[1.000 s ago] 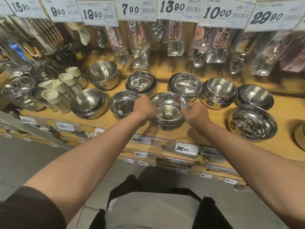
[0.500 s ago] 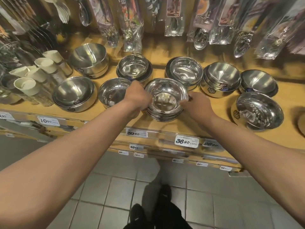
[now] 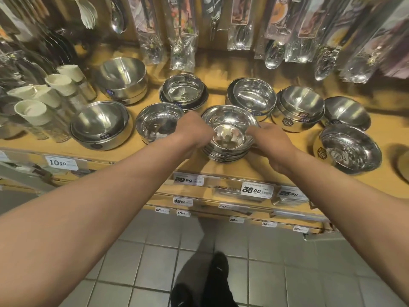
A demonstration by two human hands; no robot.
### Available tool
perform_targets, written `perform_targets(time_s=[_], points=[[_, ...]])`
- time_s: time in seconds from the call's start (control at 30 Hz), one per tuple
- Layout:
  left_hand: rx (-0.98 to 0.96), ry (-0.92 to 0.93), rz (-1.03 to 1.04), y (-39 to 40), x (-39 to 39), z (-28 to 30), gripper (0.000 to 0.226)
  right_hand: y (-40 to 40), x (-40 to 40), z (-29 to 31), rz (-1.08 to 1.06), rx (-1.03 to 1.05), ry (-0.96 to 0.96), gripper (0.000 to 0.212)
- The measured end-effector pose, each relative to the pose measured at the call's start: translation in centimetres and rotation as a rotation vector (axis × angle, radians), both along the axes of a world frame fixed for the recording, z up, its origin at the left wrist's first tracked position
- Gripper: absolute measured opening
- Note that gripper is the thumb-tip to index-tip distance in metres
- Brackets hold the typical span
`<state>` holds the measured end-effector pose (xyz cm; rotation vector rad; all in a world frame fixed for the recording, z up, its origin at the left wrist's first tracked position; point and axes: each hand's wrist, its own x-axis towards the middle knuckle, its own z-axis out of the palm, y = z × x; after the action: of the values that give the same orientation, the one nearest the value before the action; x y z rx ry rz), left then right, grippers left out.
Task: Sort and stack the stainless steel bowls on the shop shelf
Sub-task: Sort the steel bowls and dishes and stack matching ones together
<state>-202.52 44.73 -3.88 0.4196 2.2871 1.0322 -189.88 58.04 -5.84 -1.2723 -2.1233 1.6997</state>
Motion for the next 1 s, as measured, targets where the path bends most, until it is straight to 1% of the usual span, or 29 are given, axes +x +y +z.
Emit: perform_targets(time_s=[0.1, 0.17, 0.27, 0.4, 0.5, 0.6, 0.73, 0.83, 0.9, 0.93, 1.0], points=[[-0.004, -0.002, 0.016, 0.05, -0.07, 0.26, 0.019, -0.12, -0.1, 0.44, 0.011, -0.027, 0.005, 0.044], [-0.009, 0.006, 0.012, 0.15, -0.07, 0.26, 0.018, -0.16, -0.15, 0.59, 0.007, -0.023, 0.005, 0.05], [-0.026, 0.021, 0.006, 0.24, 0.09, 0.31, 0.008, -0.14, -0.32, 0.68, -0.016, 0.009, 0.006, 0.047], [-0.073, 0.054, -0.001, -0.01, 0.36, 0.56, 0.006, -0.08, -0.16, 0.42, 0.004, 0.013, 0.013, 0.04], [-0.049, 0.046, 0.02, -0.08, 0.38, 0.29, 0.019, 0.26, -0.01, 0.17, -0.018, 0.016, -0.003, 0.039], [-0.068, 0.097, 0.01, -0.03, 0.52, 0.37, 0.019, 0.53, -0.17, 0.29, -0.032, 0.062, -0.039, 0.042], [-0.074, 0.077, 0.052, -0.04, 0.36, 0.62, 0.018, 0.57, -0.37, 0.35, -0.007, 0.153, -0.06, 0.03], [-0.051, 0.072, 0.069, -0.05, 0.26, 0.92, 0.013, 0.37, -0.39, 0.2, -0.037, 0.166, -0.05, 0.022], [-0.042, 0.08, 0.081, 0.01, -0.05, 0.91, 0.016, 0.34, -0.42, 0.16, -0.048, 0.179, -0.039, 0.015], [-0.044, 0.088, 0.081, 0.05, -0.19, 0.85, 0.017, 0.34, -0.47, 0.13, -0.051, 0.182, -0.039, 0.016], [-0.063, 0.125, 0.062, 0.1, -0.25, 0.75, 0.012, 0.26, -0.43, -0.09, -0.047, 0.197, -0.048, 0.031]])
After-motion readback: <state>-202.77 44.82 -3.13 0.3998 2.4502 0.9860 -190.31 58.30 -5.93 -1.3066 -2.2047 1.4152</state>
